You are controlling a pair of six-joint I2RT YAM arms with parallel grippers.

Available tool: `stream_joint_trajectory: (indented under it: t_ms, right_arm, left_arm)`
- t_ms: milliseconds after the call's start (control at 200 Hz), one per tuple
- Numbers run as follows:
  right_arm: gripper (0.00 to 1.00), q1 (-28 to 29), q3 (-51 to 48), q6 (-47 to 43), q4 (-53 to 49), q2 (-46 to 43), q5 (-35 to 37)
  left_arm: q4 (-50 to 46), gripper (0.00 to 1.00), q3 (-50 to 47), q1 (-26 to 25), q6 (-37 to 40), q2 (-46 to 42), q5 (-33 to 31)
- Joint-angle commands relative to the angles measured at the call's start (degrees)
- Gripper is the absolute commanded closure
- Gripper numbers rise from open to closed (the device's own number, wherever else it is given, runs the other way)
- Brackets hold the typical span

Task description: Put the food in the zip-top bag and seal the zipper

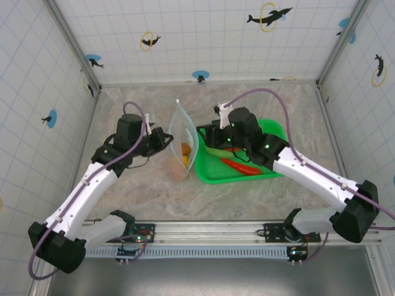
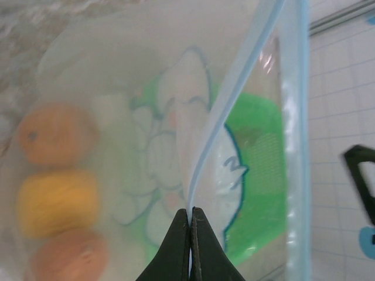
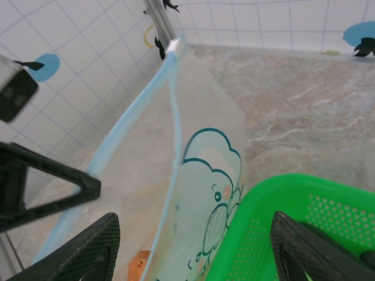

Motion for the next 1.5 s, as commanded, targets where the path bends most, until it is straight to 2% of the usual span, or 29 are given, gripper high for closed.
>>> stream_joint_trajectory:
  t_ms: [0,335,550,666,801,1046,1496]
  right_arm:
    - [0.30,-1.18,0.04,-0.59,-2.17,-1.93,2.36]
    - [0.31,-7.66,-2.83,0.92,-11.39,0.95,4.57]
    - [0.31,-12.58,-6.42,2.75,-13.07,3.80,2.11]
    - [0.31,-12.28,-6.24,-1.07,-14.64,7.03,3.89]
    - [0.31,-11.71,-6.41,-3.82,-14.55,11.06,-0.90]
    - [0.32,-10.28,-4.63,-5.70,-14.85,19.08,-2.22]
    - [0.32,-5.53,6.57,-10.98,-19.00,33.72,6.49]
  left_arm:
    - [1.62,1.00,0.45,0.25,0.63,-1.87,-0.74]
    - [-4.75,1.00,12.42,0.24,3.74,-1.67,-3.19]
    - [-9.47,1.00,16.09,0.24,4.18,-0.87,-3.57]
    - [-11.14,1.00,15.93,0.22,4.90,-0.60,-3.18]
    - [-11.46,1.00,13.74,0.17,5.59,-0.65,-3.48]
    - [-10.65,1.00,13.13,0.25,6.81,0.02,-3.13]
    - [-8.45,1.00,11.99,0.20,7.49,-1.46,-1.45]
